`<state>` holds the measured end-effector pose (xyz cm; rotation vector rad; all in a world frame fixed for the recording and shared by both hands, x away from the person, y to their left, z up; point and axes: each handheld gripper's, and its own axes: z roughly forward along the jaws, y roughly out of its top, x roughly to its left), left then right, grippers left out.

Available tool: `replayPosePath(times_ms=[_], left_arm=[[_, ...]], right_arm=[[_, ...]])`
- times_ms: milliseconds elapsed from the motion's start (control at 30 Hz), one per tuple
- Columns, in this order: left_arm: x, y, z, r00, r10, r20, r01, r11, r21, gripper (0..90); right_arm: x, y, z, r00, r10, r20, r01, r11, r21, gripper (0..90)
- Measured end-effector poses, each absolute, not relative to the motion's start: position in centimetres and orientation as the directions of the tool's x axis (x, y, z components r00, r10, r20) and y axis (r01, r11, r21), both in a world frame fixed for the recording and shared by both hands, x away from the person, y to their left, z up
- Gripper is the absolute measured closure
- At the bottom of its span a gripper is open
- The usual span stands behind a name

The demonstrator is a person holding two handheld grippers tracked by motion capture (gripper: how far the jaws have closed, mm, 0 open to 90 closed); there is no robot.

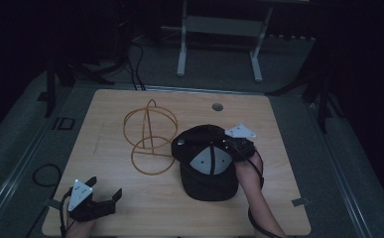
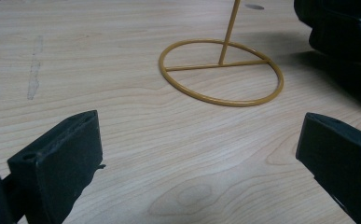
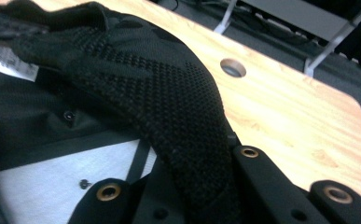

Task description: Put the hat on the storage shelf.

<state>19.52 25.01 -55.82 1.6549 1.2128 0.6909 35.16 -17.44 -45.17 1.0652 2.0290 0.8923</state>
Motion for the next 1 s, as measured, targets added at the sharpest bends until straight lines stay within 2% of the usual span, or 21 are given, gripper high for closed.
replayPosePath(times_ms=[267,567,700,1000], left_arm=[[19.2,24.3,-55.4,0.37,0.925,-0.085,0.388,-0.07,0.919,0.8],[18.8,21.5,-54.2,0.439,0.896,-0.073,0.367,-0.104,0.924,0.8],[18.8,19.9,-53.5,0.499,0.863,-0.075,0.367,-0.133,0.921,0.8],[18.8,16.2,-50.7,0.628,0.773,-0.086,0.328,-0.163,0.93,0.8]], right_arm=[[34.2,-18.1,-42.0,-0.445,0.867,-0.225,0.353,0.4,0.846,88.6],[32.7,-19.1,-38.8,-0.45,0.859,-0.243,0.28,0.394,0.875,88.6],[31.8,-19.4,-37.7,-0.461,0.855,-0.238,0.246,0.38,0.891,88.6],[29.4,-19.2,-36.8,-0.546,0.795,-0.265,0.171,0.416,0.893,88.6]])
